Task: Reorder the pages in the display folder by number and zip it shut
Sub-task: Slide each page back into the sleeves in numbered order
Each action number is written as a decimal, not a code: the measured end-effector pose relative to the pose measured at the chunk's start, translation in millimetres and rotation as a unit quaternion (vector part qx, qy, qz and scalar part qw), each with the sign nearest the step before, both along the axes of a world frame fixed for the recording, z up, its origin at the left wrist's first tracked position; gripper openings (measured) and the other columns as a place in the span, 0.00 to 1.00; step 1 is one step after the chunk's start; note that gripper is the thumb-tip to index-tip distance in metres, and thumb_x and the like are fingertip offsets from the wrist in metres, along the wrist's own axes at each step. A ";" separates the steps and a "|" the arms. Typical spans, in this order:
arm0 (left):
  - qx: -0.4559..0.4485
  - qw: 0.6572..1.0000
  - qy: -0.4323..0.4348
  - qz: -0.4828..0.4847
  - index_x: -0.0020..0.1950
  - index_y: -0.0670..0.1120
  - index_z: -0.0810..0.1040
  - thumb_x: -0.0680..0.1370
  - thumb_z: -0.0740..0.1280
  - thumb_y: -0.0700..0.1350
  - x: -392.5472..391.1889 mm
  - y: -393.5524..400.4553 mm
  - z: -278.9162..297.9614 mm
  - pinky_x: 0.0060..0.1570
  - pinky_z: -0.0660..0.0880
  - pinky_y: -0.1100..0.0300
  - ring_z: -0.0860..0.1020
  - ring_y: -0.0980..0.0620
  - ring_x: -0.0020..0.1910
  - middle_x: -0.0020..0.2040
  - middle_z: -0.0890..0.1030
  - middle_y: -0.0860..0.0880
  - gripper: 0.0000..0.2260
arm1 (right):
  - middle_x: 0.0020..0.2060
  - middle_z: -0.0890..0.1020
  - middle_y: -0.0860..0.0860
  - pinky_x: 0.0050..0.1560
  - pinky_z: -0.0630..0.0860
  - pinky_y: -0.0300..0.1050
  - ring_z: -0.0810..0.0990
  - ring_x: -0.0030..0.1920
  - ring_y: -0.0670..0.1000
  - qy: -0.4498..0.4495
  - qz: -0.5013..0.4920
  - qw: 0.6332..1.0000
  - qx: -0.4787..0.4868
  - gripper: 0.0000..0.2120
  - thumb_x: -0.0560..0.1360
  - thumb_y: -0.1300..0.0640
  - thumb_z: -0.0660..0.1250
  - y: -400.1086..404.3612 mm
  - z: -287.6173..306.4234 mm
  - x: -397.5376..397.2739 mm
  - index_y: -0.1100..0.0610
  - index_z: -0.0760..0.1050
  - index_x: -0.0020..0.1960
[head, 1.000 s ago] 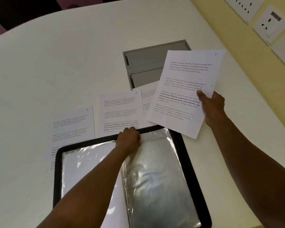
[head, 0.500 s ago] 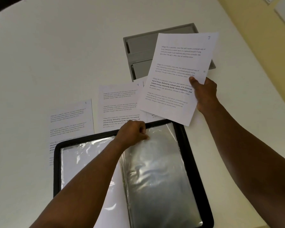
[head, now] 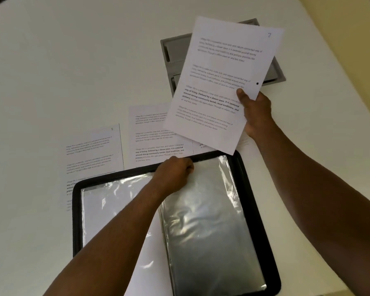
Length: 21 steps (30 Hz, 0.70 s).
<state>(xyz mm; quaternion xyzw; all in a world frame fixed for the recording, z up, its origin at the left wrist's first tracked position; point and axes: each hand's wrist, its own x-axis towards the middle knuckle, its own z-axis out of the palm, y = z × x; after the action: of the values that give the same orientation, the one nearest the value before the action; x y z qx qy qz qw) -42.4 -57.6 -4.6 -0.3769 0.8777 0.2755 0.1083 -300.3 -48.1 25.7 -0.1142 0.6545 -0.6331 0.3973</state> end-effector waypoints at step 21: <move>-0.033 0.997 0.048 0.053 0.58 0.52 0.78 0.81 0.60 0.49 12.8 13.4 0.9 0.46 0.76 0.54 0.80 0.49 0.48 0.50 0.83 0.52 0.10 | 0.57 0.83 0.58 0.54 0.79 0.61 0.81 0.58 0.58 -0.171 0.187 0.967 0.032 0.21 0.72 0.56 0.73 -5.2 -52.1 35.7 0.58 0.76 0.64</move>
<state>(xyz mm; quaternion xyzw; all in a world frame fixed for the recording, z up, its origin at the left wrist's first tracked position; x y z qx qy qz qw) -29.6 -44.2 -3.7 -0.4128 0.8691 0.2697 0.0391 -264.5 -53.3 -26.4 -0.1119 0.5640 -0.5361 0.6181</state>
